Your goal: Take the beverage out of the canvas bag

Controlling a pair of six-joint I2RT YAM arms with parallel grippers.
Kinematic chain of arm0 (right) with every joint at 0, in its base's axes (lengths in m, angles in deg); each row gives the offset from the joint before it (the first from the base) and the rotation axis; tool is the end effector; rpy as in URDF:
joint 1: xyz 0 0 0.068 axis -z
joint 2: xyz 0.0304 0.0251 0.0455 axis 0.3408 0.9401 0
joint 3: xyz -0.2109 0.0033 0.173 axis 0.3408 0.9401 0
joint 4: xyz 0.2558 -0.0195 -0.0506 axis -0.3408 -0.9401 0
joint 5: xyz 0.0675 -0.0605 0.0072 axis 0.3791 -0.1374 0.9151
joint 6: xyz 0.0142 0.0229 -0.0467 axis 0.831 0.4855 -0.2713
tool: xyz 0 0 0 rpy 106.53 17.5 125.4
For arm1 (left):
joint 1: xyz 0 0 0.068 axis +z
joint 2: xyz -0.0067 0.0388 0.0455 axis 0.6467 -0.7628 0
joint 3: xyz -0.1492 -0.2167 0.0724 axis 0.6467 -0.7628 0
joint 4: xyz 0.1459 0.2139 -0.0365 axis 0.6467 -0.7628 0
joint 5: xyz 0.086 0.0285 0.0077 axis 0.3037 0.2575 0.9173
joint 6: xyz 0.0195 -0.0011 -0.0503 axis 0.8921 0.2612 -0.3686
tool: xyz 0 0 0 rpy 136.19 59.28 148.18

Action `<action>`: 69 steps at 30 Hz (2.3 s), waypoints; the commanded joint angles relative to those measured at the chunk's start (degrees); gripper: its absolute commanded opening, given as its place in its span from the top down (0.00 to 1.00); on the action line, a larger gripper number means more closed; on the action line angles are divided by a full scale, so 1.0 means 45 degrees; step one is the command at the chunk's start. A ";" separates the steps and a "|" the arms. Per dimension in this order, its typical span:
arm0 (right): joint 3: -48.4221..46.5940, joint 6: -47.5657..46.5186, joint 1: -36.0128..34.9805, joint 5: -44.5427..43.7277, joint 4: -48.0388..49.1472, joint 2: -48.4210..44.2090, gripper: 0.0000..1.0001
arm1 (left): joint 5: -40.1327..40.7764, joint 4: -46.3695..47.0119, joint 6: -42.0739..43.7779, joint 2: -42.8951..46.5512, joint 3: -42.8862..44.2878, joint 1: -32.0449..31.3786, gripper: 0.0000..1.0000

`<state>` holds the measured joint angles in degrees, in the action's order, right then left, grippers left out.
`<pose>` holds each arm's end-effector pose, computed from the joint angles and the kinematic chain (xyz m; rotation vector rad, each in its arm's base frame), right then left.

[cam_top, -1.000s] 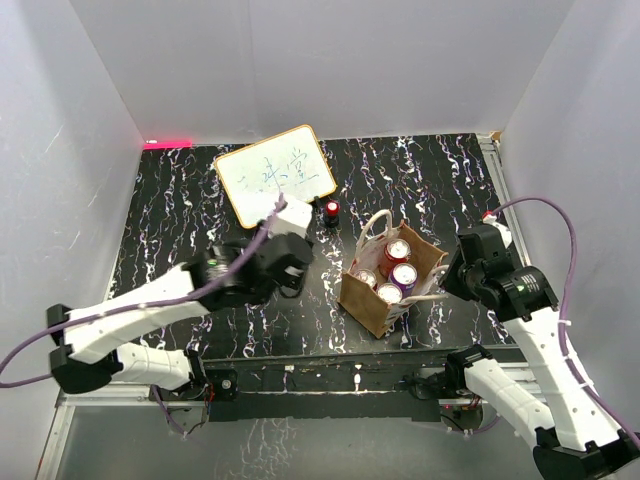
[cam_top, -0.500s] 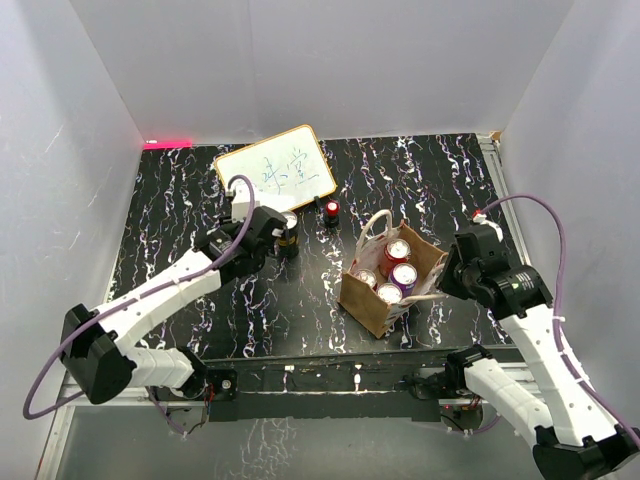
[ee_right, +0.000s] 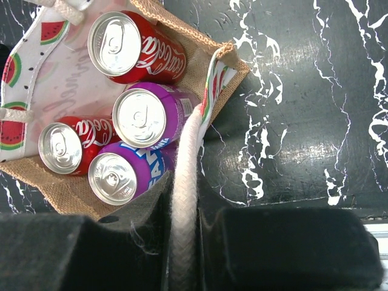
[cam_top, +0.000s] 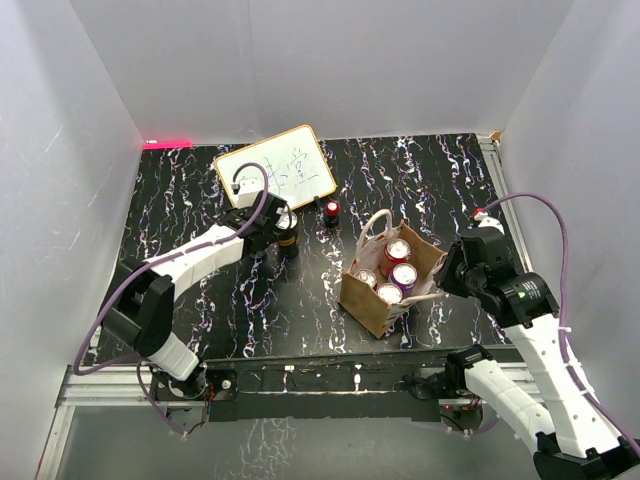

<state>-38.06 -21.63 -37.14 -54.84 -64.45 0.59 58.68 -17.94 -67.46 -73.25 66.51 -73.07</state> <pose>0.1145 0.0311 0.3140 0.3731 2.4323 0.2266 0.2875 -0.1598 0.2355 -0.3347 2.1902 0.1251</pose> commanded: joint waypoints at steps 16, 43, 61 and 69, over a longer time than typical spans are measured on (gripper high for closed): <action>0.0041 -0.0247 -0.1003 -0.0101 0.0889 -0.0575 0.79 | -0.0337 0.1908 -0.0107 0.0405 -0.0830 0.0111 0.99; 0.0204 0.0599 -0.1003 -0.0675 0.0739 -0.1002 0.75 | -0.1802 -0.1747 -0.1485 0.4687 -0.0242 0.0103 0.18; 0.0621 0.1417 -0.1009 -0.0789 0.0300 -0.0255 0.75 | -1.2029 0.0382 0.0138 0.5352 0.2235 -0.1039 0.20; 0.0462 0.1809 -0.1015 -0.1051 -0.0324 -0.0753 0.75 | -0.9439 0.0708 0.2178 0.2595 0.4296 -0.5367 0.19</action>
<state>-34.41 -15.59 -41.31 -57.25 -64.86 -1.53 11.84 -16.56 -63.81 -58.17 82.36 -90.38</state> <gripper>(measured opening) 0.251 0.807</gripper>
